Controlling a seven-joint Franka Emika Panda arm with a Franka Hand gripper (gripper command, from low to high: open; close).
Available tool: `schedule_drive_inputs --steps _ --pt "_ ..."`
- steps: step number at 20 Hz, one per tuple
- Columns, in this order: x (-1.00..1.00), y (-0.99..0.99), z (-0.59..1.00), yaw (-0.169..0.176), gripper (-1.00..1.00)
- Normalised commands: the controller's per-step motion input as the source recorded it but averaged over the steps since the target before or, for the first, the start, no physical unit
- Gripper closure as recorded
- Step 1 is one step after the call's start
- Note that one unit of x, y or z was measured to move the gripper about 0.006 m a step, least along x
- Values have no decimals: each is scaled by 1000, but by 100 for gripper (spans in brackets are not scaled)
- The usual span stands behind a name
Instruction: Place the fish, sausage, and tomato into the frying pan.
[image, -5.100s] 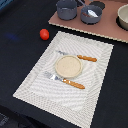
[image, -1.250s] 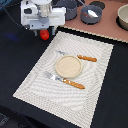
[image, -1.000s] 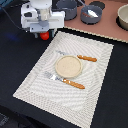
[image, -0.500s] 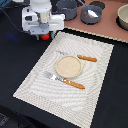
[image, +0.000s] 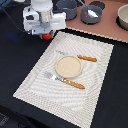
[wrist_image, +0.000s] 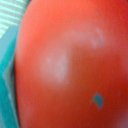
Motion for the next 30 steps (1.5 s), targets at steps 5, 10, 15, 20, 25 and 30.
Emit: schedule_drive_inputs --steps 5,10,15,20,25,30 --pt "919 192 1000 -28 100" --pt "995 370 1000 -3 100" --pt "1000 555 1000 0 100" --pt "936 619 939 0 100" --pt "785 723 468 0 100" --pt "758 760 229 0 100"
